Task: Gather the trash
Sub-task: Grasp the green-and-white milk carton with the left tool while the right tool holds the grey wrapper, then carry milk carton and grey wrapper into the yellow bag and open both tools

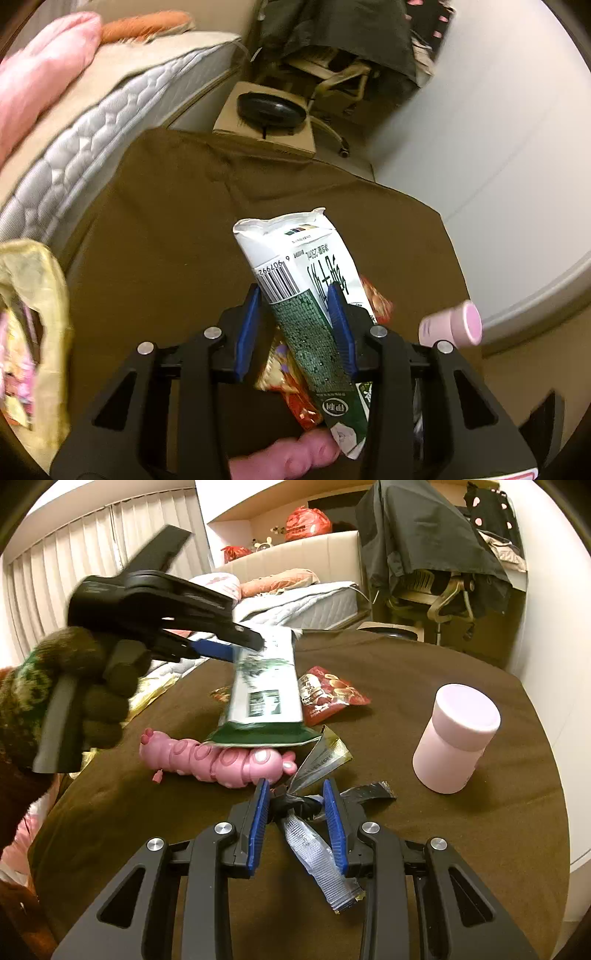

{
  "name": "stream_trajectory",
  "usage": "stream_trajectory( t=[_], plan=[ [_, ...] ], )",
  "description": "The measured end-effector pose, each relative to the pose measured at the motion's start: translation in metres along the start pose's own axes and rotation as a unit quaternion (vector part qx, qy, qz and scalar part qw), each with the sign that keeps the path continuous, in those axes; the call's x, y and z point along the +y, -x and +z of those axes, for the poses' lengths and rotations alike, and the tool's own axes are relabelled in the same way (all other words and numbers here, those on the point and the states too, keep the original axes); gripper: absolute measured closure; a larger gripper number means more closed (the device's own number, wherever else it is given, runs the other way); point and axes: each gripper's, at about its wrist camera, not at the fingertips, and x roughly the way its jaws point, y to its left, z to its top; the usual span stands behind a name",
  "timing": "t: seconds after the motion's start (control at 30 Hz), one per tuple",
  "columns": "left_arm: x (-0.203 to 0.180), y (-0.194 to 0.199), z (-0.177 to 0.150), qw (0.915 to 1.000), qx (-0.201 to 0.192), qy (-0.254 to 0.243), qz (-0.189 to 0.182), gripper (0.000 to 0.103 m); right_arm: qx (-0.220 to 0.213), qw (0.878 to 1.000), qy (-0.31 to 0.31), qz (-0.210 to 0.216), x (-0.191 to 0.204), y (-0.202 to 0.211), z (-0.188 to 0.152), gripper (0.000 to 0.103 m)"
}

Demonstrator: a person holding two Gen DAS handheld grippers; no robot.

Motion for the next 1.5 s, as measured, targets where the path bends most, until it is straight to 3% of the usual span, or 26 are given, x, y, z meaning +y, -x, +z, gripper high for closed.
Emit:
stream_trajectory(
  t=[0.2,0.23,0.3,0.33,0.57,0.63,0.77,0.83,0.87,0.93,0.97,1.0,1.1,1.33,1.4,1.43,1.5],
  plan=[
    [0.013,0.026,-0.001,0.9988,0.03,-0.036,-0.016,0.066,-0.004,1.0,-0.007,0.007,-0.004,0.002,-0.001,0.074],
    [0.016,0.026,0.0,0.9987,0.035,-0.034,-0.015,0.063,-0.005,1.0,-0.006,0.008,-0.004,0.002,-0.001,0.074],
    [0.022,0.023,-0.001,0.9991,0.038,-0.019,-0.009,0.041,-0.007,1.0,-0.006,0.01,-0.006,0.004,-0.001,0.074],
    [0.026,0.019,0.0,0.9992,0.04,-0.003,-0.011,0.039,-0.008,1.0,-0.007,0.011,-0.007,0.004,-0.002,0.074],
    [0.027,-0.008,0.012,0.9951,0.047,0.087,-0.003,0.033,-0.014,1.0,-0.019,0.017,-0.012,0.009,-0.003,0.074],
    [0.022,-0.015,0.019,0.9947,0.045,0.093,0.001,0.031,-0.015,1.0,-0.021,0.017,-0.011,0.009,-0.004,0.074],
    [0.007,-0.04,0.029,0.9959,0.045,0.065,0.044,0.03,-0.019,0.999,-0.025,0.019,-0.012,0.011,-0.005,0.074],
    [0.009,-0.05,0.028,0.9952,0.052,0.073,0.041,0.03,-0.021,0.999,-0.028,0.022,-0.014,0.012,-0.006,0.074],
    [0.012,-0.053,0.027,0.9947,0.053,0.08,0.036,0.03,-0.021,0.999,-0.03,0.023,-0.016,0.013,-0.006,0.074],
    [0.017,-0.056,0.023,0.9935,0.056,0.097,0.02,0.043,-0.021,0.999,-0.034,0.026,-0.017,0.013,-0.006,0.074],
    [0.02,-0.056,0.021,0.9924,0.062,0.106,0.01,0.057,-0.02,0.999,-0.034,0.027,-0.018,0.013,-0.006,0.074],
    [0.023,-0.055,0.019,0.9914,0.065,0.113,-0.002,0.064,-0.018,0.999,-0.031,0.027,-0.018,0.013,-0.005,0.074],
    [0.024,-0.035,0.013,0.992,0.05,0.112,-0.028,0.068,-0.015,0.999,-0.016,0.029,-0.013,0.014,-0.003,0.074],
    [0.008,0.052,-0.006,0.9962,-0.053,0.053,-0.044,0.075,-0.027,0.999,0.011,0.029,-0.002,0.023,0.007,0.073],
    [0.005,0.078,-0.016,0.9947,-0.083,0.038,-0.047,0.075,-0.019,0.999,0.024,0.032,0.002,0.024,0.007,0.062],
    [0.003,0.087,-0.019,0.9939,-0.095,0.03,-0.048,0.075,-0.014,0.999,0.034,0.028,0.004,0.024,0.007,0.051],
    [0.0,0.107,-0.028,0.992,-0.118,0.009,-0.045,0.075,-0.006,0.998,0.059,0.028,0.01,0.025,0.005,0.05]
  ],
)
